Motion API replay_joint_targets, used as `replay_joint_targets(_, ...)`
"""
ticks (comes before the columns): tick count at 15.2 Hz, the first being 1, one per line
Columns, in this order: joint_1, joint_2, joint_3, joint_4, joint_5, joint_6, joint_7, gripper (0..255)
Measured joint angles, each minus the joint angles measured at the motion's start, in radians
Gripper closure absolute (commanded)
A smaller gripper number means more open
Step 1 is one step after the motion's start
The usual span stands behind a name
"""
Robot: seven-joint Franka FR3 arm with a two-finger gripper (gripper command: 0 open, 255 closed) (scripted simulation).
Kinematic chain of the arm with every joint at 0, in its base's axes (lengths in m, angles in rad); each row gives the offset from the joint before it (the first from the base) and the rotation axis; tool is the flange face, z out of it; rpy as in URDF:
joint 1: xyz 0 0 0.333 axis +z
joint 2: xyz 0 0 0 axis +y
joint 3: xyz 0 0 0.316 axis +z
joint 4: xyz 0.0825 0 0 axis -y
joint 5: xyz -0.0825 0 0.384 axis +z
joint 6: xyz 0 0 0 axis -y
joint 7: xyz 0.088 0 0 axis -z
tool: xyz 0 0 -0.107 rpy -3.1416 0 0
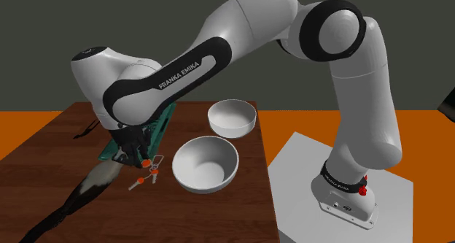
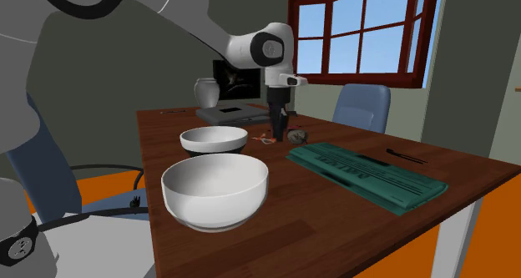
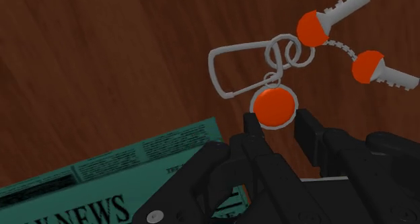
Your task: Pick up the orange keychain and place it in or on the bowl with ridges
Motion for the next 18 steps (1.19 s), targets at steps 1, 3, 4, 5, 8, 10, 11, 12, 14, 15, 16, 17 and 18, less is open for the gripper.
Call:
replay_joint_targets(1,0.0,-0.006,0.002,0.007,0.003,-0.012,-0.001,255)
replay_joint_targets(3,-0.002,-0.014,0.004,0.024,0.008,-0.036,-0.006,255)
replay_joint_targets(4,-0.002,-0.018,0.006,0.031,0.011,-0.047,-0.008,255)
replay_joint_targets(5,-0.001,-0.02,0.007,0.043,0.012,-0.061,-0.009,255)
replay_joint_targets(8,0.0,-0.03,0.01,0.068,0.018,-0.094,-0.012,255)
replay_joint_targets(10,-0.001,-0.037,0.012,0.085,0.023,-0.117,-0.016,255)
replay_joint_targets(11,-0.002,-0.043,0.013,0.091,0.025,-0.128,-0.018,255)
replay_joint_targets(12,0.0,-0.042,0.014,0.104,0.026,-0.141,-0.018,255)
replay_joint_targets(14,0.001,-0.047,0.015,0.125,0.029,-0.166,-0.02,255)
replay_joint_targets(15,0.004,-0.048,0.016,0.138,0.03,-0.18,-0.019,255)
replay_joint_targets(16,0.007,-0.045,0.017,0.153,0.029,-0.192,-0.019,255)
replay_joint_targets(17,0.007,-0.046,0.017,0.166,0.03,-0.205,-0.021,255)
replay_joint_targets(18,0.009,-0.045,0.017,0.18,0.03,-0.219,-0.022,255)
